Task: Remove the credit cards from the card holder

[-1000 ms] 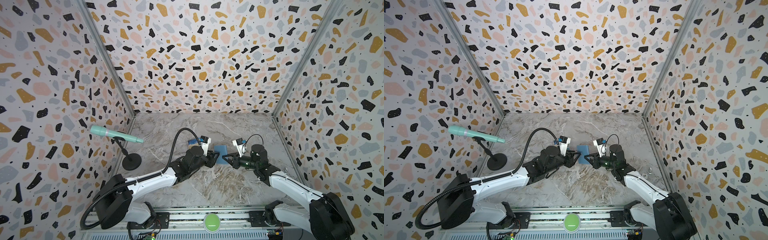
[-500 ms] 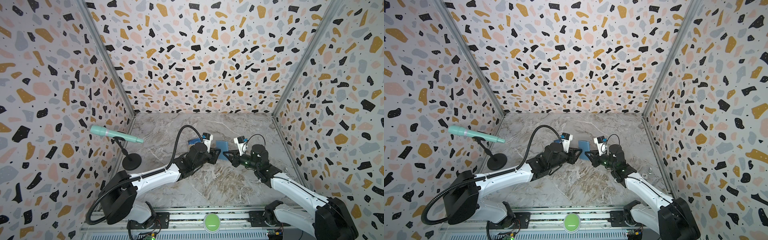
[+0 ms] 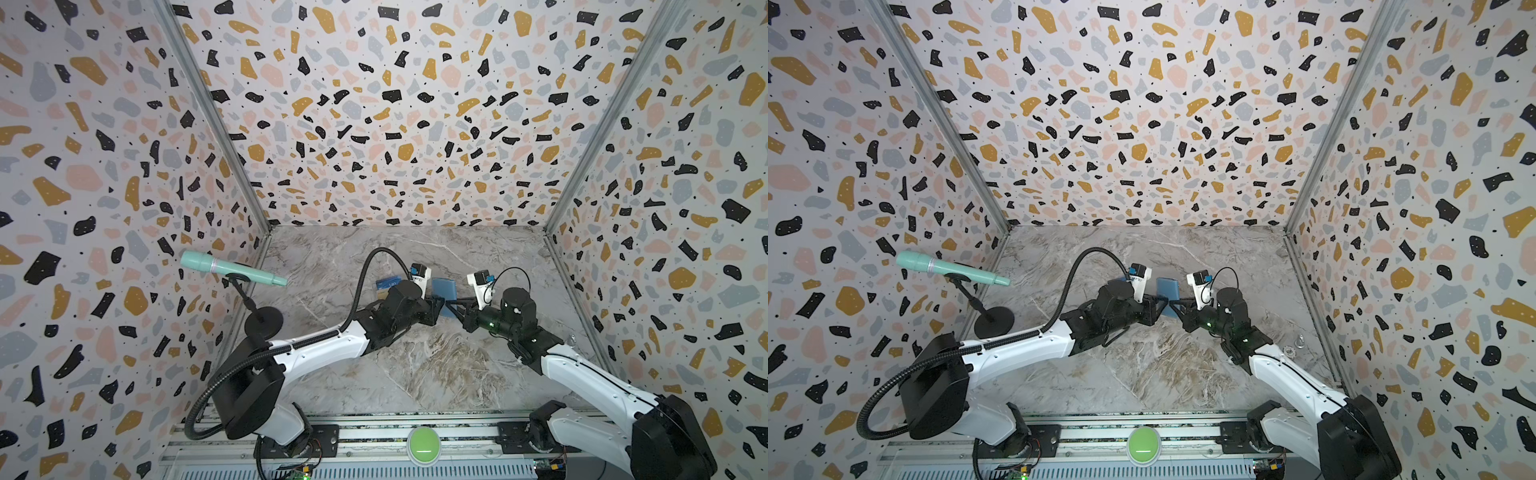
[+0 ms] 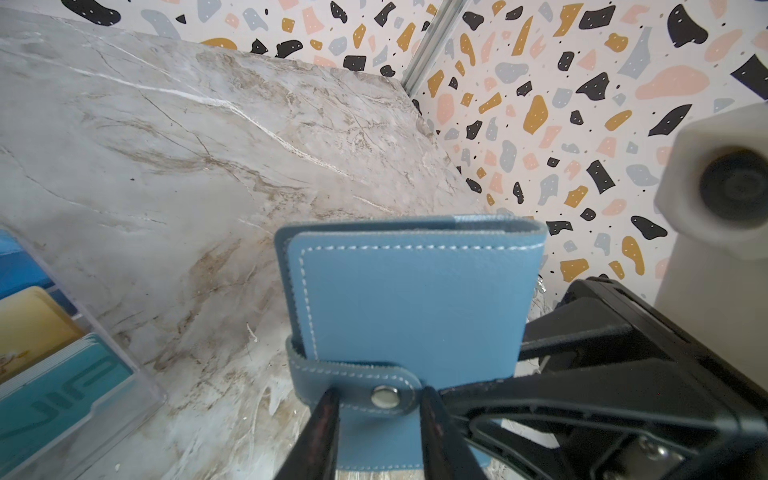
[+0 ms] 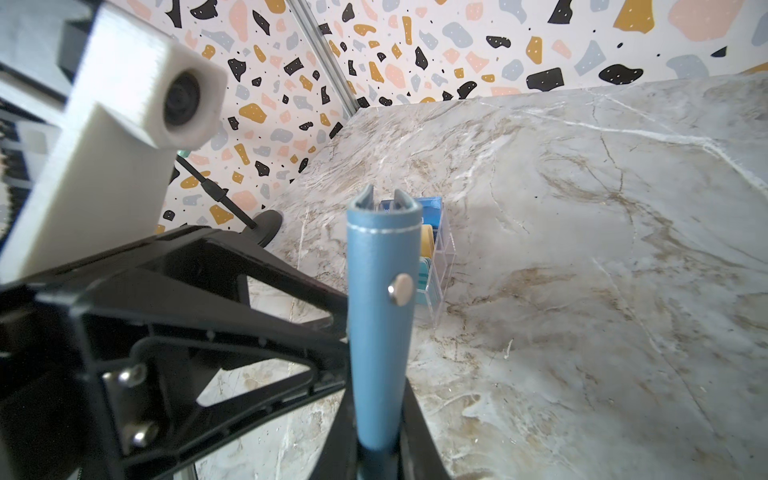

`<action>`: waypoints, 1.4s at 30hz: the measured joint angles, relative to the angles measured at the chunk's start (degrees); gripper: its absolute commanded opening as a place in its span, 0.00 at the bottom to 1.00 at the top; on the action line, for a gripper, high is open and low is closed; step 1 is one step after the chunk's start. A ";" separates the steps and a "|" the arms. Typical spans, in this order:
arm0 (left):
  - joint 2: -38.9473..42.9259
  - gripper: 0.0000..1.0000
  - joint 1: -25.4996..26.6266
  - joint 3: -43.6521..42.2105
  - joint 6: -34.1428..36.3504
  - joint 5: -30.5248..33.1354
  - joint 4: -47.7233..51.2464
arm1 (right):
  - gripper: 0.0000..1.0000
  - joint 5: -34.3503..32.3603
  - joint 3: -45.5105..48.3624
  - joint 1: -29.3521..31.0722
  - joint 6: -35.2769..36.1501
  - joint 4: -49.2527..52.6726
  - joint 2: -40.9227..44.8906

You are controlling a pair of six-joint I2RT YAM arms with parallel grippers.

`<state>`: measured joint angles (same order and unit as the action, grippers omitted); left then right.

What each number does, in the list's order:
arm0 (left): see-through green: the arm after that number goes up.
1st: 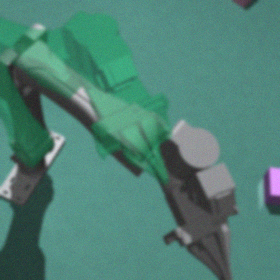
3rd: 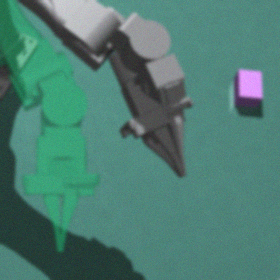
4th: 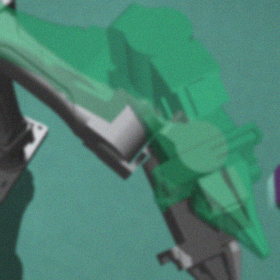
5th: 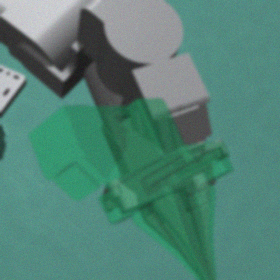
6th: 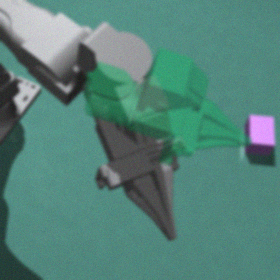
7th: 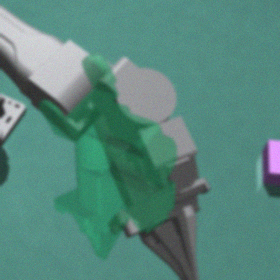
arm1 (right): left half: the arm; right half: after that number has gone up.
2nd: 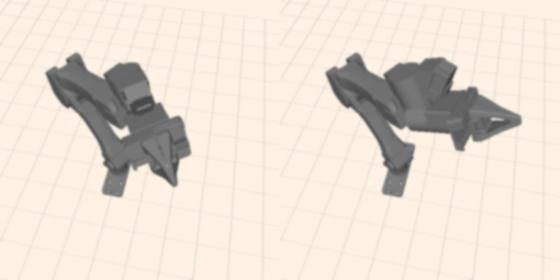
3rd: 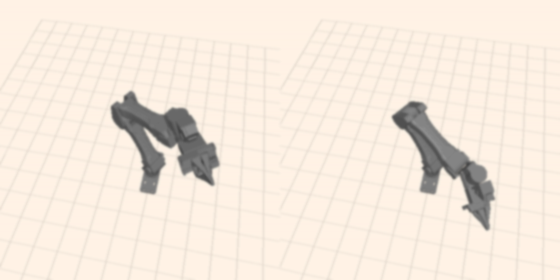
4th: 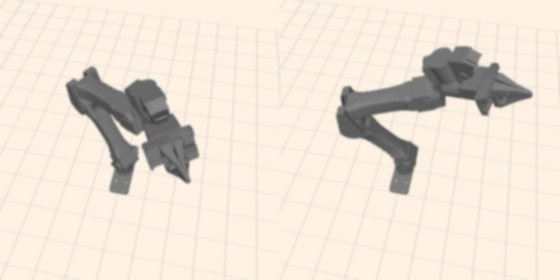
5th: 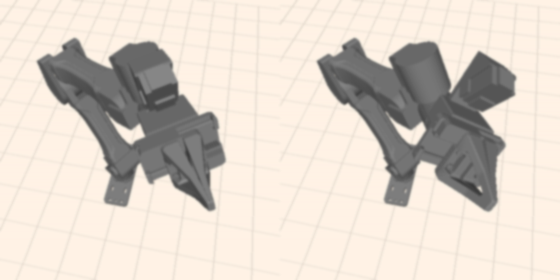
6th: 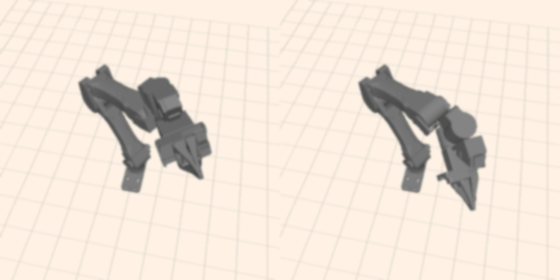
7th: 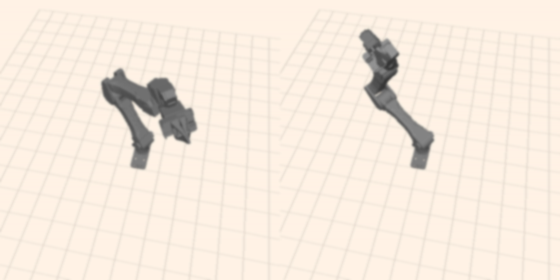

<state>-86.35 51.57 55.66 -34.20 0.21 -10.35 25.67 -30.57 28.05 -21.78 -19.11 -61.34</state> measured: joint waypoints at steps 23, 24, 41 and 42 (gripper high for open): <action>-2.05 0.07 0.87 2.40 -2.56 3.98 3.10 | 0.00 -4.11 1.40 1.20 3.52 0.61 3.21; -2.08 0.06 0.87 2.40 -2.58 4.37 3.15 | 0.00 -4.28 1.40 1.25 3.72 0.63 3.37; -2.05 0.06 0.61 2.40 -1.62 6.60 5.42 | 0.00 -4.00 1.77 1.57 4.35 0.37 3.91; -2.05 0.05 0.61 2.40 -1.55 6.93 5.75 | 0.00 -3.56 1.84 1.57 4.35 0.31 4.09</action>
<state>-88.40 52.18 58.06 -35.75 7.14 -4.60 22.11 -28.73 29.63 -17.43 -18.81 -57.25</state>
